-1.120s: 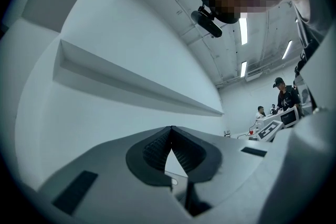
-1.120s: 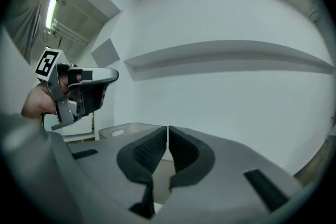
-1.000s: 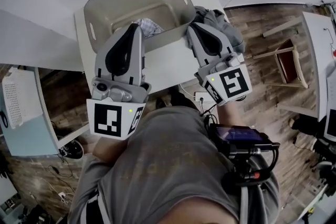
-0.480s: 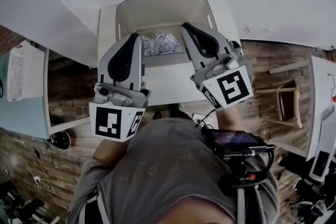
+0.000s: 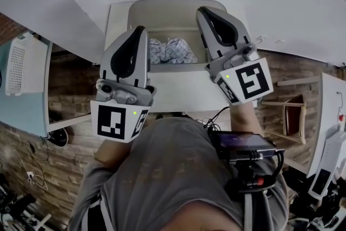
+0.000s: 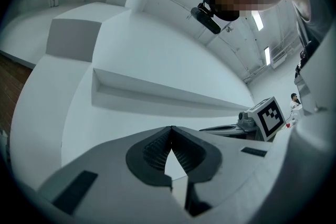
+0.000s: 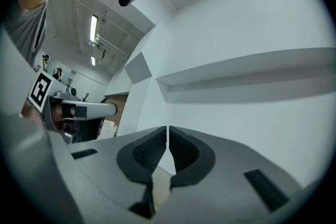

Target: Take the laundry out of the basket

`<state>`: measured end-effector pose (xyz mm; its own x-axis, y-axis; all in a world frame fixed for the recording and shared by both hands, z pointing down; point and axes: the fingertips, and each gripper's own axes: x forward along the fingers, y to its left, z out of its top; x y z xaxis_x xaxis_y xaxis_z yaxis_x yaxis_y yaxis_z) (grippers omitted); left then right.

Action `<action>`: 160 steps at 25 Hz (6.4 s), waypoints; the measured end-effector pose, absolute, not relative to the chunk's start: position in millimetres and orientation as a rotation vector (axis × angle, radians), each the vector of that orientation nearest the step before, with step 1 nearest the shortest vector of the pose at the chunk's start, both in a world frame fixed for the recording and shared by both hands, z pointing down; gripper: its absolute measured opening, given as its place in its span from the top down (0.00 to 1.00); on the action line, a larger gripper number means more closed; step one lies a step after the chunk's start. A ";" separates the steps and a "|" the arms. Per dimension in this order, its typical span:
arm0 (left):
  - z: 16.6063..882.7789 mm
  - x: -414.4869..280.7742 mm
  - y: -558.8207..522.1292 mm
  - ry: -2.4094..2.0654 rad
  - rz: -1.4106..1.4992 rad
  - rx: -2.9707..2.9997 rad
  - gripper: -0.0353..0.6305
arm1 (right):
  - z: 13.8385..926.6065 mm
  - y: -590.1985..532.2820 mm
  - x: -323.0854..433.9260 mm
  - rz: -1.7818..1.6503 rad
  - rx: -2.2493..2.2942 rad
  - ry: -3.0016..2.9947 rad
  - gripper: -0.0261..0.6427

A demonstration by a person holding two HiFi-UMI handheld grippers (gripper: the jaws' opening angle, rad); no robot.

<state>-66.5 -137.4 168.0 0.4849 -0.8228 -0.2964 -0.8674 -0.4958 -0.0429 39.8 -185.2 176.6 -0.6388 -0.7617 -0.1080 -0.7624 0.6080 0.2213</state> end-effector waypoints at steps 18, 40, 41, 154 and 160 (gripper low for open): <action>186.9 -94.0 -203.1 1.636 0.305 -2.500 0.94 | 223.9 -262.9 -16.3 0.304 -1.054 3.056 0.86; 240.0 -123.6 -253.0 1.833 0.329 -2.556 0.94 | 405.5 -244.0 -86.5 -0.096 -0.470 3.595 0.48; 240.8 -125.3 -253.9 1.837 0.335 -2.557 0.94 | 412.3 -239.5 -88.7 -0.119 -0.427 3.624 0.47; 194.1 -83.1 -78.9 1.434 0.250 -2.669 0.94 | 375.7 -73.3 9.6 0.161 -1.436 3.132 0.83; 196.9 -88.1 -93.2 1.470 0.212 -2.669 0.94 | 418.9 -83.5 2.4 0.080 -1.421 3.203 0.81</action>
<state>-88.1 -93.2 196.9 0.5282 -0.8333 -0.1631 -0.8454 -0.5340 -0.0093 2.4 -83.5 418.9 -0.6165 -0.7252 0.3066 -0.7089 0.6807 0.1846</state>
